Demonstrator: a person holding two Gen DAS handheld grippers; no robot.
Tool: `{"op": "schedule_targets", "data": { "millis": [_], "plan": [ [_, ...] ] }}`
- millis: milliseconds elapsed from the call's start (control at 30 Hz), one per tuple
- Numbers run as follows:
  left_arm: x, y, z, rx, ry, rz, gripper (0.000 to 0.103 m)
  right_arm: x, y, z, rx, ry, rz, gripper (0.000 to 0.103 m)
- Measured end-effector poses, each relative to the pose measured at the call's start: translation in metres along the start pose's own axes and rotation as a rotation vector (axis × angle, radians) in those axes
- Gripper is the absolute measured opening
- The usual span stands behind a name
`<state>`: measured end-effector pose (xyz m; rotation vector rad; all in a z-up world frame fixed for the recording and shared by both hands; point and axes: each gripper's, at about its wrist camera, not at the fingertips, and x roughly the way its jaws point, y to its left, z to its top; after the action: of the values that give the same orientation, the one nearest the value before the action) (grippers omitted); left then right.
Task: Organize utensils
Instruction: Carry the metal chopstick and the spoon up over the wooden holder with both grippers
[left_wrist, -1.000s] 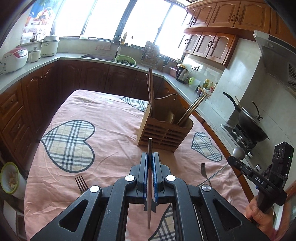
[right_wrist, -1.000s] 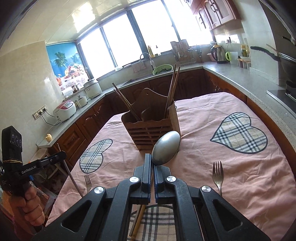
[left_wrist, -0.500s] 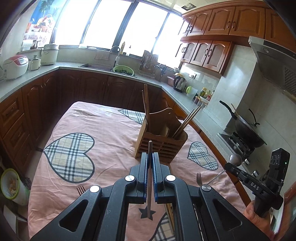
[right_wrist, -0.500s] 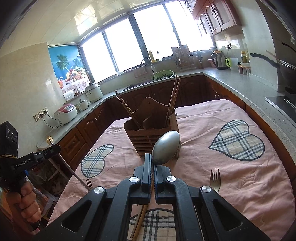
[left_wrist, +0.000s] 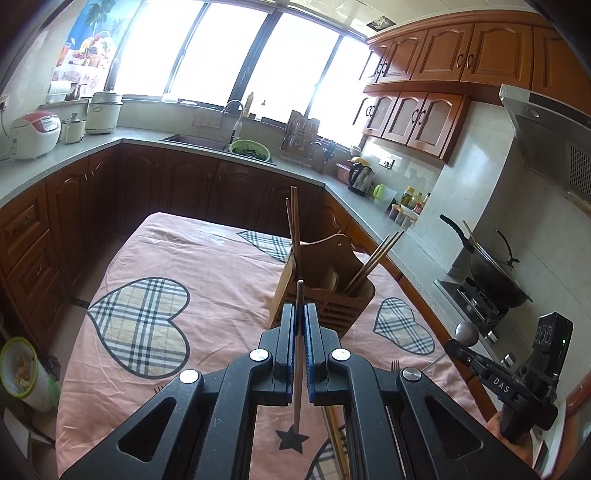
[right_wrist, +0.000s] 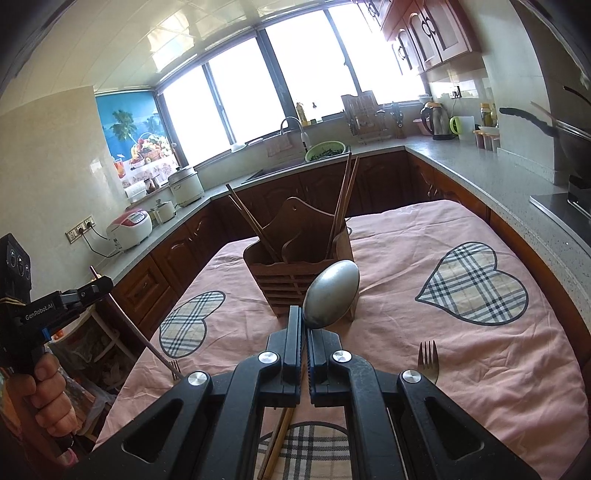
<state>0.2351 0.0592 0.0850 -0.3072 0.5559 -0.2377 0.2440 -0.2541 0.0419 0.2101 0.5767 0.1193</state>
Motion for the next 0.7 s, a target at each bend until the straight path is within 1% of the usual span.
{"op": "schedule_targets", "data": {
  "millis": [400, 700],
  "plan": [
    [0.017, -0.003, 0.022, 0.023, -0.035, -0.01, 0.003, 0.007, -0.001, 0.029, -0.031, -0.052, -0.018, 0.002],
    [0.032, -0.004, 0.044, 0.03, -0.089, -0.016, 0.003, 0.019, -0.005, 0.055, -0.043, -0.089, -0.025, 0.002]
  ]
}}
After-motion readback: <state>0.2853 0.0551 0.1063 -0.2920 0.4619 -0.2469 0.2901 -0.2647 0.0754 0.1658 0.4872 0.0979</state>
